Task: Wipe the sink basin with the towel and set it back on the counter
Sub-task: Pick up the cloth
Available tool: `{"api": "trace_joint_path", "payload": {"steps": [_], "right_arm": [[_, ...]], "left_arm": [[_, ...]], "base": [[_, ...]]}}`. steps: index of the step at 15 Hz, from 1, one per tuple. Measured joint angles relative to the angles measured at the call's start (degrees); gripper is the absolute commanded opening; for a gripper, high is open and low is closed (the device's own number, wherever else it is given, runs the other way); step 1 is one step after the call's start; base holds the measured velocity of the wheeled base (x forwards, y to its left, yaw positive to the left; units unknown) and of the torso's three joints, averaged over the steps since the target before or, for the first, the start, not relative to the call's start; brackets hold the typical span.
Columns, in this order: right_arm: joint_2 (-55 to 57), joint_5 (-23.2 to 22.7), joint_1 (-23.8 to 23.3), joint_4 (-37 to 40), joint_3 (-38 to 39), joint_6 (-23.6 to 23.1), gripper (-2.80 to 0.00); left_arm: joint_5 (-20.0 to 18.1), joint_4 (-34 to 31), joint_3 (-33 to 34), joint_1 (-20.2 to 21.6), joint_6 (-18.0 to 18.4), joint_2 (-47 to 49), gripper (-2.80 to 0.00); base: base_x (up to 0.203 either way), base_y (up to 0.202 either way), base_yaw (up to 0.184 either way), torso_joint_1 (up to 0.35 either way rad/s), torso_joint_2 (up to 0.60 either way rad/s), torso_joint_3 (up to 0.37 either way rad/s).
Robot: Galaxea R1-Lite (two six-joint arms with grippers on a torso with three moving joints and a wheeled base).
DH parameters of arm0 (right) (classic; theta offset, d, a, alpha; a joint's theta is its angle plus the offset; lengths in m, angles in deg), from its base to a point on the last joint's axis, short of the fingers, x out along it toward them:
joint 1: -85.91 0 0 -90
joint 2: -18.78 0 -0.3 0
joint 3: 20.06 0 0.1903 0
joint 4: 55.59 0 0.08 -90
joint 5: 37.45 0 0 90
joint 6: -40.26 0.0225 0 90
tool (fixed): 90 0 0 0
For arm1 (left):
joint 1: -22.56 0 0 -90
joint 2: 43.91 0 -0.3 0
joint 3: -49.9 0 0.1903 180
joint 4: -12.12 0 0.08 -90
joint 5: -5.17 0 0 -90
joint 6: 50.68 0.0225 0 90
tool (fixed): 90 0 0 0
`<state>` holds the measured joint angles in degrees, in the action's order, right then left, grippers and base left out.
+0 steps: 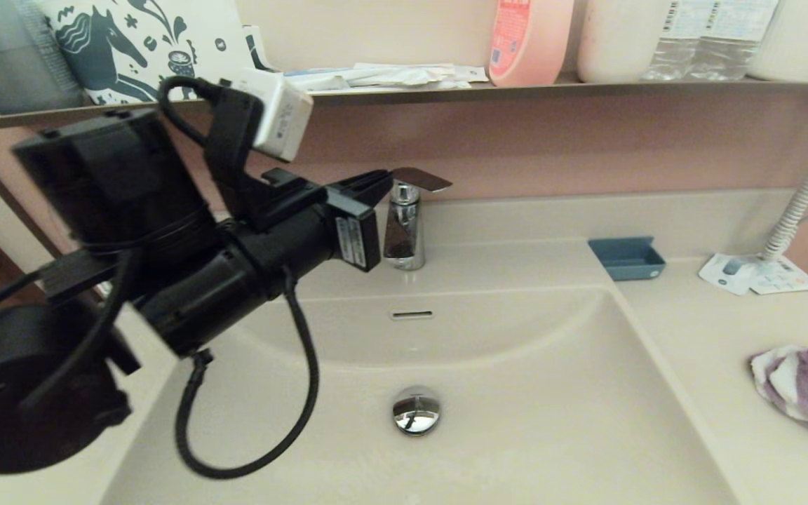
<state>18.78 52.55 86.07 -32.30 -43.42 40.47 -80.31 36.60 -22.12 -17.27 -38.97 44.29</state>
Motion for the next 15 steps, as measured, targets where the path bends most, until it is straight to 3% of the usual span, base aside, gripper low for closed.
{"api": "trace_joint_path", "payload": {"steps": [3,5,12,15], "right_arm": [[0.00,0.00,0.00,0.00,0.00,0.00,-2.80],[0.00,0.00,0.00,0.00,0.00,-0.02,-2.80],[0.00,0.00,0.00,0.00,0.00,0.00,-2.80],[0.00,0.00,0.00,0.00,0.00,0.01,-2.80]], "left_arm": [[1.06,-0.02,10.07,-0.16,-0.64,-9.63,-2.80],[1.17,-0.09,15.32,3.23,-1.59,-15.92,-2.80],[0.93,-1.16,23.95,28.17,-2.54,-35.13,-2.80],[0.91,-3.39,28.61,36.33,-2.57,-44.10,-2.80]], "base": [[0.000,0.000,0.000,0.000,0.00,0.000],[0.000,0.000,0.000,0.000,0.00,0.000],[0.000,0.000,0.000,0.000,0.00,0.000],[0.000,0.000,0.000,0.000,0.00,0.000]]}}
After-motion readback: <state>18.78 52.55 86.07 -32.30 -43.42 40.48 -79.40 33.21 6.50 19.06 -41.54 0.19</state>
